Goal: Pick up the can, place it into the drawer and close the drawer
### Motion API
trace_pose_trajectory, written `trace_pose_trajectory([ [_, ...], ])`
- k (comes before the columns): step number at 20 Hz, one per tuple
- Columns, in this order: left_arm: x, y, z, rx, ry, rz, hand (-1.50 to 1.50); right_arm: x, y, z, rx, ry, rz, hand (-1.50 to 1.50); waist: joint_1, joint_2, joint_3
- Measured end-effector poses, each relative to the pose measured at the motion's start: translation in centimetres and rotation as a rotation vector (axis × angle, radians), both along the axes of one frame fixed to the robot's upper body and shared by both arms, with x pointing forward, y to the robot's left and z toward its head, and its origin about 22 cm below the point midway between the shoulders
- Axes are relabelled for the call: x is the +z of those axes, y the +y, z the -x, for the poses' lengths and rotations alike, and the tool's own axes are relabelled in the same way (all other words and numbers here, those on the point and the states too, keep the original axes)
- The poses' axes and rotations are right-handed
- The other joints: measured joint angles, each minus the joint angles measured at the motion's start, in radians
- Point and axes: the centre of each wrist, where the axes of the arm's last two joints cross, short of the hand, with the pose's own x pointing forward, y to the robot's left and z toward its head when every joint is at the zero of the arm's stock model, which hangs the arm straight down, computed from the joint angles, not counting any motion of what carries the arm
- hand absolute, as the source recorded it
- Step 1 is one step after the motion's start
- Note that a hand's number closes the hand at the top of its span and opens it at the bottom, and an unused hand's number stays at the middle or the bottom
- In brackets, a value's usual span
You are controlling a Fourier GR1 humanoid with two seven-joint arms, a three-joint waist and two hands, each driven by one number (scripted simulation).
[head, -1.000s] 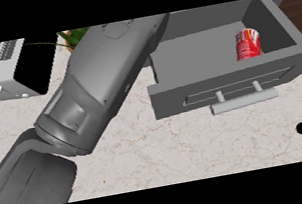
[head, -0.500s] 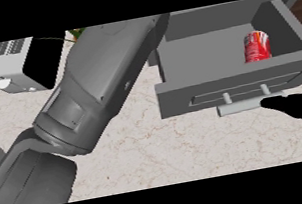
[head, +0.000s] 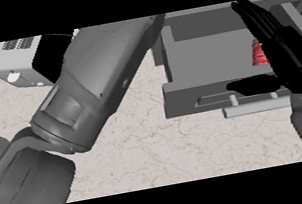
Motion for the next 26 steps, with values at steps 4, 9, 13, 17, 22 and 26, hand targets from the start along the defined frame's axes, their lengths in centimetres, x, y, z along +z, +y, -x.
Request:
trace_pose_trajectory([
  [4, 0.0, 0.4, -0.2, -0.005, 0.008, 0.012, -1.50, -2.3, 1.2, -2.3, -0.020, 0.003, 0.089, -1.50, 0.015, -0.006, 0.000],
  [9, 0.9, 1.8, -0.7, 0.012, 0.009, 0.020, -1.50, -4.8, 2.2, -5.1, -0.042, -0.004, 0.146, -1.50, 0.024, -0.009, 0.000],
  [13, 1.0, 3.1, -1.1, 0.026, 0.007, 0.019, -1.50, -6.4, 2.6, -7.2, -0.084, -0.020, 0.170, -1.50, 0.040, -0.012, -0.001],
  [17, 0.9, 4.5, -1.4, 0.026, 0.010, 0.022, -1.50, -7.5, 3.2, -9.1, -0.146, -0.056, 0.184, -1.50, 0.059, -0.014, -0.001],
  [22, 0.7, 6.3, -1.7, 0.025, 0.019, 0.015, -1.50, -7.1, 3.8, -11.5, -0.205, -0.116, 0.195, -1.50, 0.079, -0.014, -0.001],
  [26, 0.3, 7.9, -1.7, 0.023, 0.028, 0.013, -1.50, -6.0, 4.0, -13.1, -0.234, -0.149, 0.199, -1.50, 0.093, -0.014, -0.001],
])
